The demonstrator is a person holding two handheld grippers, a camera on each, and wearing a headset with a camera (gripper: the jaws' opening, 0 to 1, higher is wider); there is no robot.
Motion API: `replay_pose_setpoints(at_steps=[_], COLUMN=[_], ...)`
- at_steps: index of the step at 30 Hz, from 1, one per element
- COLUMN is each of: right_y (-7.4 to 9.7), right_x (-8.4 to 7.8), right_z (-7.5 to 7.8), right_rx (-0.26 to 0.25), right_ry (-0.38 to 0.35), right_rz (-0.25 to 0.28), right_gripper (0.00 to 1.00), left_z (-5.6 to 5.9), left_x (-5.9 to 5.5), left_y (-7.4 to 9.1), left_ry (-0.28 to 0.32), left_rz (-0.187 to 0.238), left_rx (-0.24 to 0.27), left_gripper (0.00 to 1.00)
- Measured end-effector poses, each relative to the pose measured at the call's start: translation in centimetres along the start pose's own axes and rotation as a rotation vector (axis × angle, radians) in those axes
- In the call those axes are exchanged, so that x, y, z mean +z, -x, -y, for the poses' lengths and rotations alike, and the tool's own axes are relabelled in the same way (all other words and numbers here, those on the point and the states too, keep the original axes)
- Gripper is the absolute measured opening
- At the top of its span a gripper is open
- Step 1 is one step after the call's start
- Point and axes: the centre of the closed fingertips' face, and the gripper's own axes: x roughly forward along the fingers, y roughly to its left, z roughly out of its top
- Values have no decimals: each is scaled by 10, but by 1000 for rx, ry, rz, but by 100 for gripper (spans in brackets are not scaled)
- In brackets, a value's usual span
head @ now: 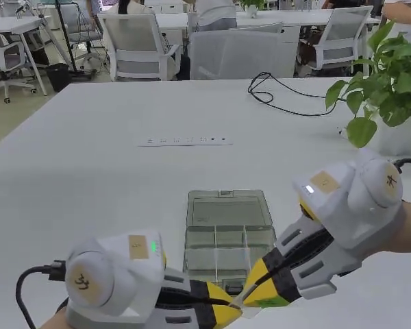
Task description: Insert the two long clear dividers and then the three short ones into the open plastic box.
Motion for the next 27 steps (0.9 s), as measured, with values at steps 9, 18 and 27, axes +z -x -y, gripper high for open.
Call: replay_pose_setpoints(at_steps=[9, 18, 27], right_y=[6, 15, 23], right_x=[2, -9, -20], right_z=[11, 29, 52], right_rx=[-34, -72, -124], right_ry=[-7, -22, -24], right_rz=[-46, -163, -293], right_gripper=[2, 2, 2], left_z=[-11, -24, -44], left_x=[8, 9, 11], left_y=[2, 7, 15], left_ry=[32, 75, 157], left_rz=[51, 89, 149], left_rx=[64, 136, 242], left_gripper=[7, 17, 28])
